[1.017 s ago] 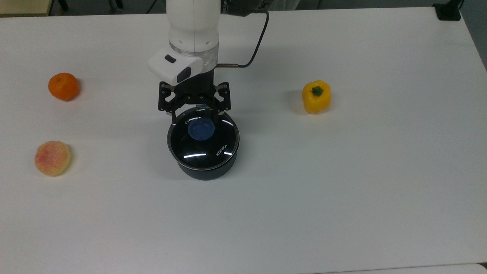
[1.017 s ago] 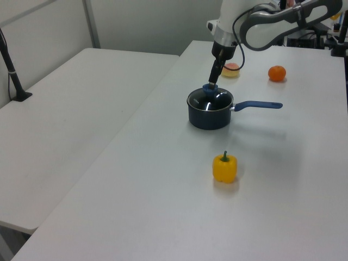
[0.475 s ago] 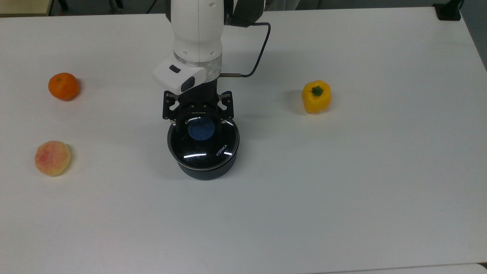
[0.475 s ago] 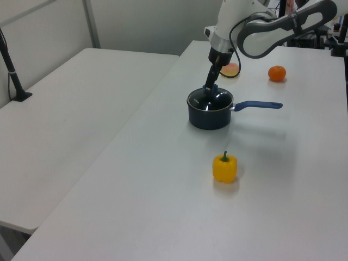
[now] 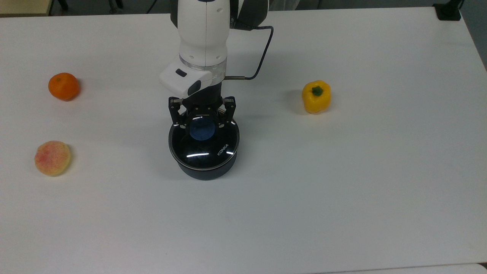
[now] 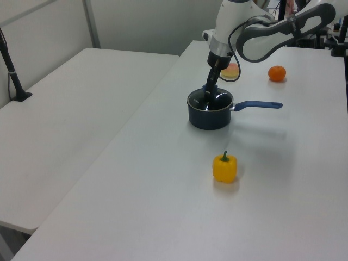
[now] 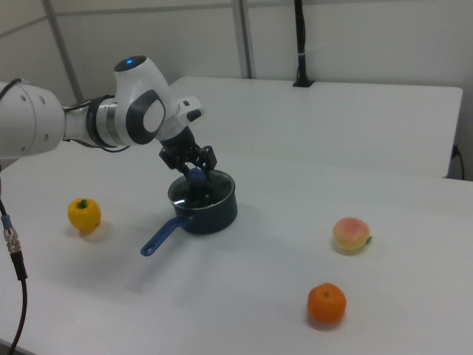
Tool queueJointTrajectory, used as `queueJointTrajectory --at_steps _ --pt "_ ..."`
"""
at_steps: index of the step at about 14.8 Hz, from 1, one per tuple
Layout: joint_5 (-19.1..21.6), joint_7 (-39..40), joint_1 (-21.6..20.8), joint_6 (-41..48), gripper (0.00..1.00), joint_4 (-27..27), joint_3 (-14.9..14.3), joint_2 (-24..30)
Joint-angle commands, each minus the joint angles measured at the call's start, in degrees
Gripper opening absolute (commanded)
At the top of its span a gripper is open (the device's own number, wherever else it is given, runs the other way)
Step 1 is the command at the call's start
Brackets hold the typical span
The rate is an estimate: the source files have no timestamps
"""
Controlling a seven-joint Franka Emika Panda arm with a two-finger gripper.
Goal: Open lid
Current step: 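Lower the open gripper over the blue knob of the glass lid, then close the gripper on the blue lid knob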
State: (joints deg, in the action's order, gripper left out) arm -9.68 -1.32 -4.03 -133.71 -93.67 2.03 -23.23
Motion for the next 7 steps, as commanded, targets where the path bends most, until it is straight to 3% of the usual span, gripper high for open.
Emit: queueJointTrajectory --at_steps 1,7 --pt "-1.4 -1.2 -0.5 -1.1 0.25 -0.1 -0.2 -0.1" --pt "-1.1 -1.0 -0.2 -0.1 0.24 -0.4 -0.2 2.9"
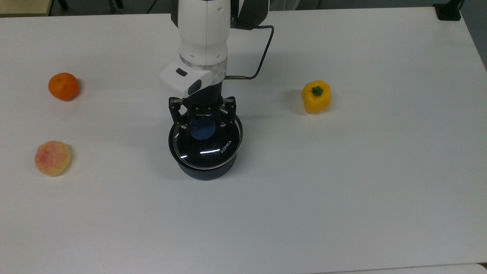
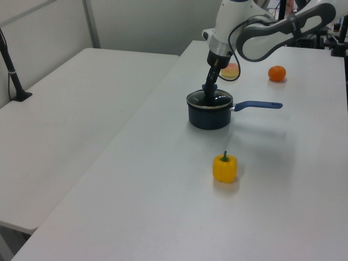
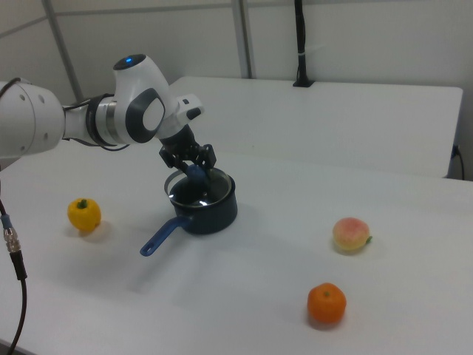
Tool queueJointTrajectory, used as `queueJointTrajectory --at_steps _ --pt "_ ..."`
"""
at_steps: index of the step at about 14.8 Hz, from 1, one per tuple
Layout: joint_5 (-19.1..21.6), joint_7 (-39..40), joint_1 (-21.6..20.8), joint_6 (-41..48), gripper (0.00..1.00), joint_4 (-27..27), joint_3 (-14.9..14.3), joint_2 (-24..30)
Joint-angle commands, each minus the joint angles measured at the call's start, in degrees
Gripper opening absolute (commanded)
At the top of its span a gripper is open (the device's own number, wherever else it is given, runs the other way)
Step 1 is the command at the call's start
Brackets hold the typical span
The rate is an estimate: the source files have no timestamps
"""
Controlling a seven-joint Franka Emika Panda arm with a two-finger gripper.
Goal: Open lid
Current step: 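Close the gripper on the blue lid knob, then lift the glass lid up off the saucepan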
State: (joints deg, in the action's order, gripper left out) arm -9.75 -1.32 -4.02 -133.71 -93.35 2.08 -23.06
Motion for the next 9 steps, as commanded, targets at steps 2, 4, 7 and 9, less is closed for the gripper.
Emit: queueJointTrajectory --at_steps 2,4,7,9 --pt "-1.1 -1.0 -0.1 1.2 0.24 -1.1 -0.2 4.1" --pt "-1.1 -0.9 0.0 3.4 0.24 -1.3 -0.2 6.1" --pt "-0.4 0.8 0.1 9.8 0.24 -1.4 -0.2 9.9" --pt "-0.3 1.7 -0.3 15.6 0.24 -3.1 -0.2 13.9"
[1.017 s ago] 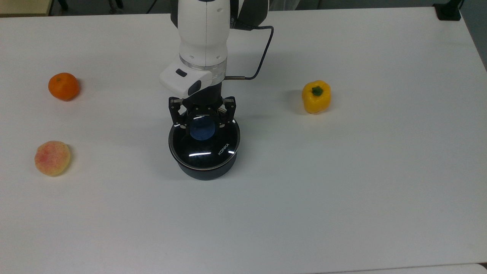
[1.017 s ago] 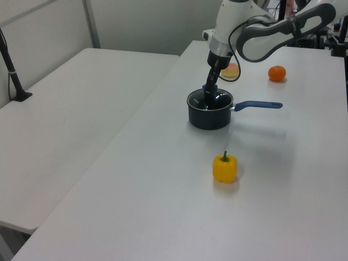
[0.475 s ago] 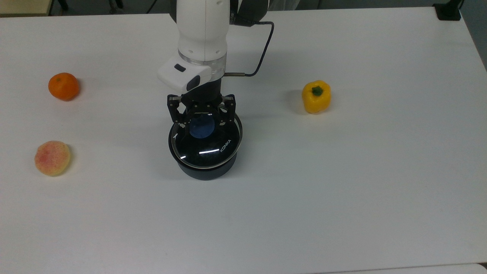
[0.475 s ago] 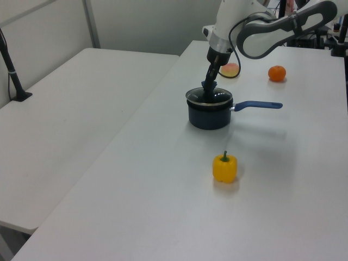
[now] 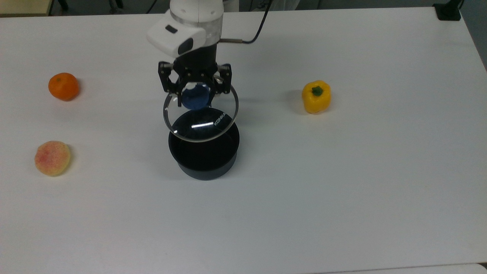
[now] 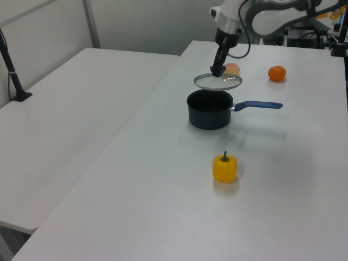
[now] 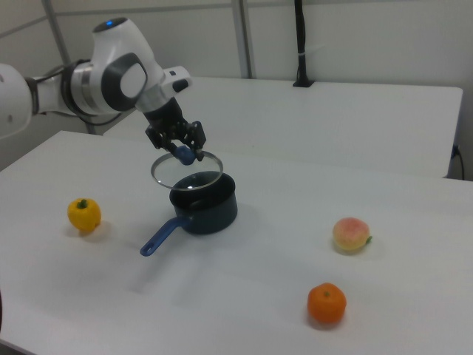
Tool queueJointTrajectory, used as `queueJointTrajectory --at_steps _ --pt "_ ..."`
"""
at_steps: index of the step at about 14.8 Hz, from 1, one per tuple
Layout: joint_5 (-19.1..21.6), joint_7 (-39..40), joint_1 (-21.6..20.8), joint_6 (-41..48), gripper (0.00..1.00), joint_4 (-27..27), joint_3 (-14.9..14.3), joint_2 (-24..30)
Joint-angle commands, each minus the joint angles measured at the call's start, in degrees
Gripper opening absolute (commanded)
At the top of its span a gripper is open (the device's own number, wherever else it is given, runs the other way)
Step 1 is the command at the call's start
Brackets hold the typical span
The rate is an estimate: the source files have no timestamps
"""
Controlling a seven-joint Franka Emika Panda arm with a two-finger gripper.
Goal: Open lid
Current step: 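Lift the glass lid up off the saucepan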
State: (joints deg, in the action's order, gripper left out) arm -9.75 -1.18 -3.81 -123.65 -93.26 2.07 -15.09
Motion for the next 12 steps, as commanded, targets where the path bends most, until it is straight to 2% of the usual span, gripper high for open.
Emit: queueJointTrajectory --at_steps 1,6,8,12 --pt "-0.1 2.8 -0.6 9.1 0.24 -3.9 -0.1 8.3" --pt "5.7 14.1 -0.6 21.6 0.24 -7.1 -0.2 15.5" --pt "5.8 14.4 -0.8 26.6 0.24 -7.7 -0.1 17.1" --pt "5.7 14.5 -1.0 30.8 0.24 -16.1 -0.2 23.1"
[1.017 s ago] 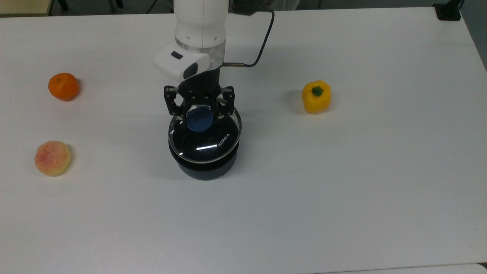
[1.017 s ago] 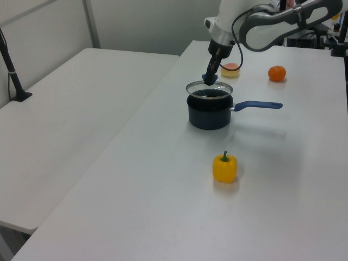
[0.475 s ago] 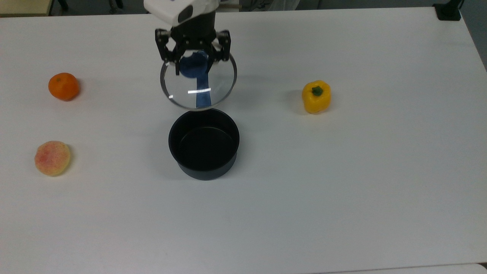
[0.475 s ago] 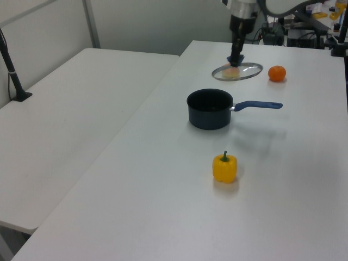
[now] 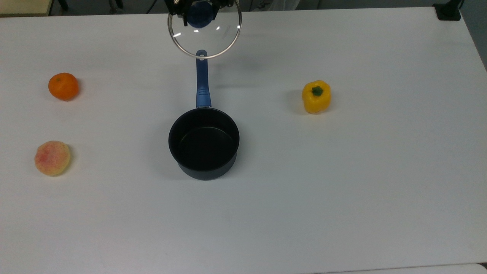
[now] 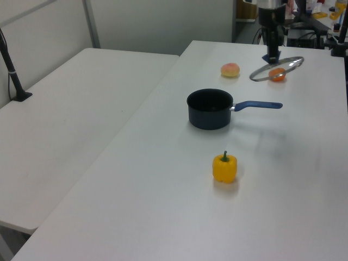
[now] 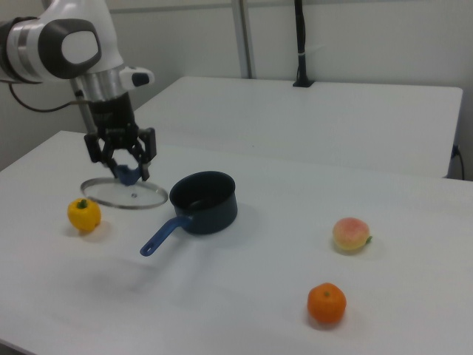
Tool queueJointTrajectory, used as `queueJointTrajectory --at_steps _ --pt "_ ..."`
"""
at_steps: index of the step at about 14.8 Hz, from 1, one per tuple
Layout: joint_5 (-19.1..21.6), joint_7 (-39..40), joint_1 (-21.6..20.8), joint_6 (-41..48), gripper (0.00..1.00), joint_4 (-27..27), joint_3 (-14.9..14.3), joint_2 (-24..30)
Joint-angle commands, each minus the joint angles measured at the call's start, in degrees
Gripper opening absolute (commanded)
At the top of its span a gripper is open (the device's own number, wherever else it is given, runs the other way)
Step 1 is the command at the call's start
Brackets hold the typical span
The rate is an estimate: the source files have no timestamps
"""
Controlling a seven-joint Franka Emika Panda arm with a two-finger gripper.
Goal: Open lid
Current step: 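Lift the glass lid up off the saucepan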
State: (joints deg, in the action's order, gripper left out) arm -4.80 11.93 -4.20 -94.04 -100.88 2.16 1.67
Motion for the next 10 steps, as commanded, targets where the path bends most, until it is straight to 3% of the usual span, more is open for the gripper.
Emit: queueJointTrajectory --at_steps 1,5,10 --pt "0.8 1.3 -0.6 1.4 0.24 -11.3 -0.3 7.9" --pt "0.8 0.4 -0.6 1.4 0.24 -20.4 -0.2 7.9" --pt "0.0 -4.7 -1.3 -9.2 0.25 -28.0 0.5 8.0"
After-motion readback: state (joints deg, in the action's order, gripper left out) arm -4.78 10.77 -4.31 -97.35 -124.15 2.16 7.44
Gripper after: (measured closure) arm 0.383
